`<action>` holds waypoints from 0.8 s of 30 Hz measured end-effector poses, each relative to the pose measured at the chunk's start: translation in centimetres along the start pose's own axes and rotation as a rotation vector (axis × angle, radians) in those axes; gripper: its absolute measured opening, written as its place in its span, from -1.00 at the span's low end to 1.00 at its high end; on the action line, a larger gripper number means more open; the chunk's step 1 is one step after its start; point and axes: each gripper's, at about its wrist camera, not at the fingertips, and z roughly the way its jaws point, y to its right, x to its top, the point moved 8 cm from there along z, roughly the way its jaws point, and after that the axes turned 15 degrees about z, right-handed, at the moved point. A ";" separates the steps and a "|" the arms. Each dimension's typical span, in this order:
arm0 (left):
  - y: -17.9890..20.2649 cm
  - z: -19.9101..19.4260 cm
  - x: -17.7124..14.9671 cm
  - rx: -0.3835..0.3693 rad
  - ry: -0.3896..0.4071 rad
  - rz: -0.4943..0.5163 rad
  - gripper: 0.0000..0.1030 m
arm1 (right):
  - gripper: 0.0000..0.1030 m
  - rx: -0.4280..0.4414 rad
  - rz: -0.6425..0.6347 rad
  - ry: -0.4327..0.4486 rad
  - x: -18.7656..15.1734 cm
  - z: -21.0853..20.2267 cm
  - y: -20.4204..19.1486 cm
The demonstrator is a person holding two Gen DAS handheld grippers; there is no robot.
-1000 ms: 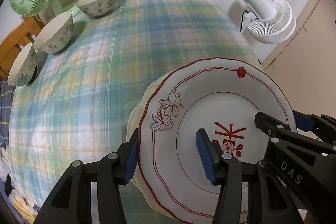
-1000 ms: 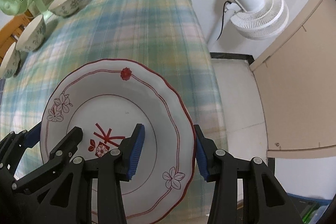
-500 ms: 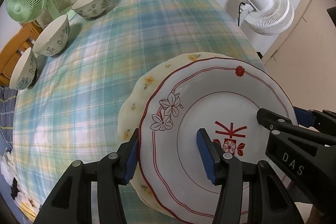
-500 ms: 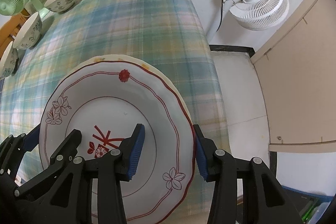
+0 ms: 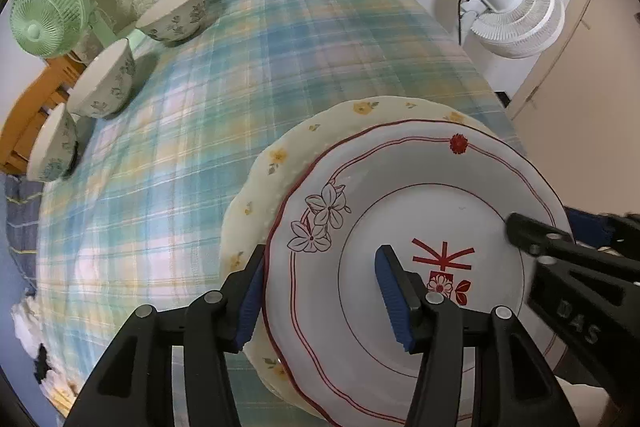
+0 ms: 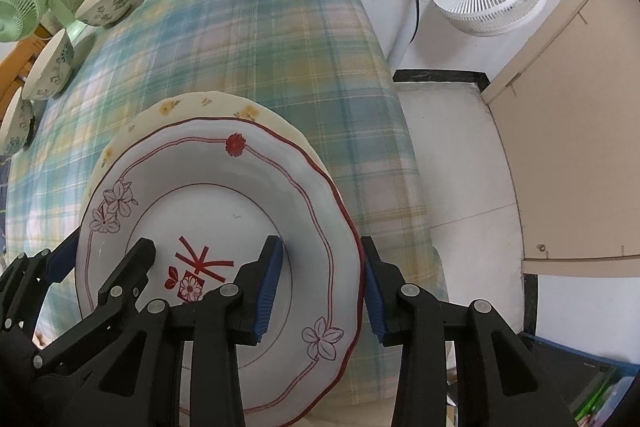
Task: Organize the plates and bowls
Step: 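Lower the red-trimmed plate onto the stacked yellow-flower plates, then open both tools and release the red-trimmed plate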
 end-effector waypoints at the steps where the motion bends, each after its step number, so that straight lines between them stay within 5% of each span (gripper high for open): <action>1: 0.1 0.0 0.0 0.022 -0.002 0.016 0.07 | -0.19 -0.007 -0.006 0.009 0.0 -0.3 0.1; 4: 0.0 0.1 -0.1 0.033 -0.006 0.013 0.09 | -0.21 -0.021 -0.023 0.042 0.0 -1.2 0.4; 6: 0.0 0.2 -0.1 0.038 -0.008 0.013 0.13 | -0.55 -0.022 -0.051 0.048 0.0 -1.5 0.1; 16: -0.4 0.5 0.3 -0.018 -0.002 -0.071 0.55 | -0.55 0.000 -0.091 0.038 0.6 -0.8 -1.1; 24: -0.9 0.6 0.5 -0.040 -0.019 -0.108 0.61 | -0.51 0.026 -0.132 0.026 1.4 -0.4 -2.2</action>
